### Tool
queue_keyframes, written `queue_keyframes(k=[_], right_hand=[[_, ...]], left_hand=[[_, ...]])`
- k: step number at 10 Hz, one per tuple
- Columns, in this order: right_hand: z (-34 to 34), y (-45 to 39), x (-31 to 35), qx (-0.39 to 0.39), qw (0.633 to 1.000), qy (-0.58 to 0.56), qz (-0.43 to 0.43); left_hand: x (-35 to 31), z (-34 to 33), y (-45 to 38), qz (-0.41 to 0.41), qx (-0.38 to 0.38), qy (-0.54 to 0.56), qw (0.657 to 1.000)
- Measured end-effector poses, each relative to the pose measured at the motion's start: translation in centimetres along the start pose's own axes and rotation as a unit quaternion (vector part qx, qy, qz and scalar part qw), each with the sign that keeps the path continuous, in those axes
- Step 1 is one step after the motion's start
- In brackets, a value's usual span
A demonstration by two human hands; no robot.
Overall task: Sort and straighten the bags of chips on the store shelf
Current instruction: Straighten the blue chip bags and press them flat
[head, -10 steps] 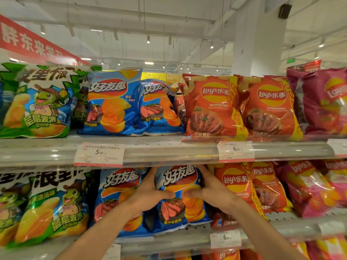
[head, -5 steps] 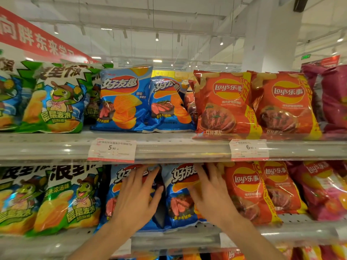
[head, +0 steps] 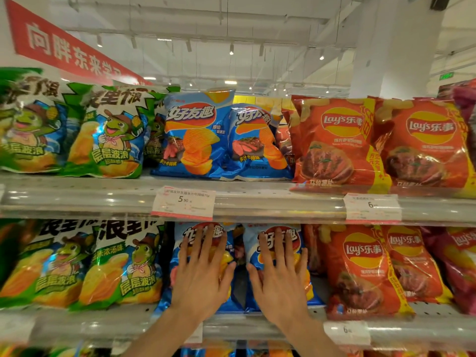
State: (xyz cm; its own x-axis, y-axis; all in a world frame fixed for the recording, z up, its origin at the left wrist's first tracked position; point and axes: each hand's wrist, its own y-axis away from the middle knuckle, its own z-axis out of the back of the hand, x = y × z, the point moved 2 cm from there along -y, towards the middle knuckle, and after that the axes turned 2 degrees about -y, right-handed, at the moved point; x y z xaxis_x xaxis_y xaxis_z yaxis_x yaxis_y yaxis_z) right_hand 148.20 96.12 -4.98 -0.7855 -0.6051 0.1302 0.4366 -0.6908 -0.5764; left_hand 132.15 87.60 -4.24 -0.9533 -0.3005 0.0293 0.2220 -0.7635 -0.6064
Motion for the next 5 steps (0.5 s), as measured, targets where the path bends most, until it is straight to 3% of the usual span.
queue_keyframes(k=[2, 5], right_hand=[[0.3, 0.2, 0.0, -0.021, 1.000, -0.011, -0.010], [1.9, 1.9, -0.5, -0.105, 0.993, -0.046, -0.025]], left_hand=[[0.1, 0.5, -0.2, 0.003, -0.010, 0.008, 1.000], [-0.4, 2.3, 1.9, 0.015, -0.084, 0.047, 0.995]])
